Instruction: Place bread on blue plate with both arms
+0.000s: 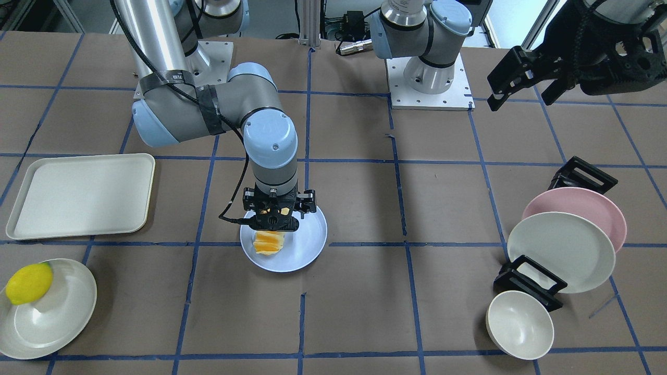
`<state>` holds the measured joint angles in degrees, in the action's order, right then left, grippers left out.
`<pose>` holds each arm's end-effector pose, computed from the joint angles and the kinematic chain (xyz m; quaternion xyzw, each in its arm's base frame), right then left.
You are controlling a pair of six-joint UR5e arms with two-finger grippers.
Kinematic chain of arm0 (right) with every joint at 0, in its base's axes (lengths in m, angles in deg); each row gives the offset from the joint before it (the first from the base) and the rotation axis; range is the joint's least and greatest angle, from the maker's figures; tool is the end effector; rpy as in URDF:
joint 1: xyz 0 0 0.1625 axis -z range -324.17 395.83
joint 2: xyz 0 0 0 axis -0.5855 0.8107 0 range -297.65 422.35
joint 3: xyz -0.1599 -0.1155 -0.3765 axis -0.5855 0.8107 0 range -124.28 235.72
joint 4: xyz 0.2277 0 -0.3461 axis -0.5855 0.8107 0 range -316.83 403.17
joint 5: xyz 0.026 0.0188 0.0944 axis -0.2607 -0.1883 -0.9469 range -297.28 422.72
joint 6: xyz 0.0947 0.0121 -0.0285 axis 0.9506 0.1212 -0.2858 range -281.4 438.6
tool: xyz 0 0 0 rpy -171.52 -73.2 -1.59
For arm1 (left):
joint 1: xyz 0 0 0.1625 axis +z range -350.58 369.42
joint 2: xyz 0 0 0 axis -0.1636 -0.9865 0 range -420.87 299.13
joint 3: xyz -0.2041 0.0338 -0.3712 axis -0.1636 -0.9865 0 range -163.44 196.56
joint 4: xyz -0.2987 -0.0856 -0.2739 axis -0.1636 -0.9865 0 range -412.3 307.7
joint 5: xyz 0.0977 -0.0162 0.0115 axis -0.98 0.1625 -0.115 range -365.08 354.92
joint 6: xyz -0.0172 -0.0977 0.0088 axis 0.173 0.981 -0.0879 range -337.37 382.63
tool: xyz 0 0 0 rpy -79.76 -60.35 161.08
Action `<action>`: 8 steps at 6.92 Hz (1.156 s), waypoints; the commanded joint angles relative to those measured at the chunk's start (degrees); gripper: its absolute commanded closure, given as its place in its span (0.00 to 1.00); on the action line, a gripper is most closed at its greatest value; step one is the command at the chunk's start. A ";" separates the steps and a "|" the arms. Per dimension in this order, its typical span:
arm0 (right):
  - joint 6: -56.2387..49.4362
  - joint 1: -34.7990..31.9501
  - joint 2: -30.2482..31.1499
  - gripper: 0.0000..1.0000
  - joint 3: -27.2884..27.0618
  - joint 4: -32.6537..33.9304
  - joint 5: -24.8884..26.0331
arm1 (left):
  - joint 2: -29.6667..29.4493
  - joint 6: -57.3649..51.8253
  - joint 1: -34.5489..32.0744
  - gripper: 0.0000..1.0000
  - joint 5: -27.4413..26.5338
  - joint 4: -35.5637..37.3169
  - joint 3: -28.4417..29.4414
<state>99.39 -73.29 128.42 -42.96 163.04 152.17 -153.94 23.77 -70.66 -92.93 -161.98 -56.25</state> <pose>0.3227 -0.5206 0.2353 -0.0146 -0.9996 -0.0241 0.0036 -0.0502 -0.5090 0.5738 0.0972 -0.9939 -0.0469 0.0224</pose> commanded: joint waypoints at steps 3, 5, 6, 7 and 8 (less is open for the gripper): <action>-6.68 6.79 6.43 0.00 9.87 -6.71 4.15 | -0.62 0.00 0.09 0.00 0.92 0.35 -0.49; -27.50 8.84 8.02 0.00 13.52 -6.93 10.35 | 0.43 0.00 -0.52 0.00 0.49 -0.61 -0.67; -30.08 11.71 7.59 0.00 13.35 -0.66 10.66 | 0.35 0.00 -0.61 0.00 0.49 -0.62 -0.66; -30.02 14.87 8.28 0.00 13.26 3.32 9.88 | 0.34 -0.09 -0.26 0.00 0.49 -0.62 -0.66; -29.49 14.99 11.33 0.00 14.30 -6.74 9.53 | 0.26 -0.09 -0.52 0.00 0.49 -0.62 -0.75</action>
<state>70.32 -59.72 137.25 -29.45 161.82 161.97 -153.62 23.71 -71.08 -92.44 -162.57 -56.94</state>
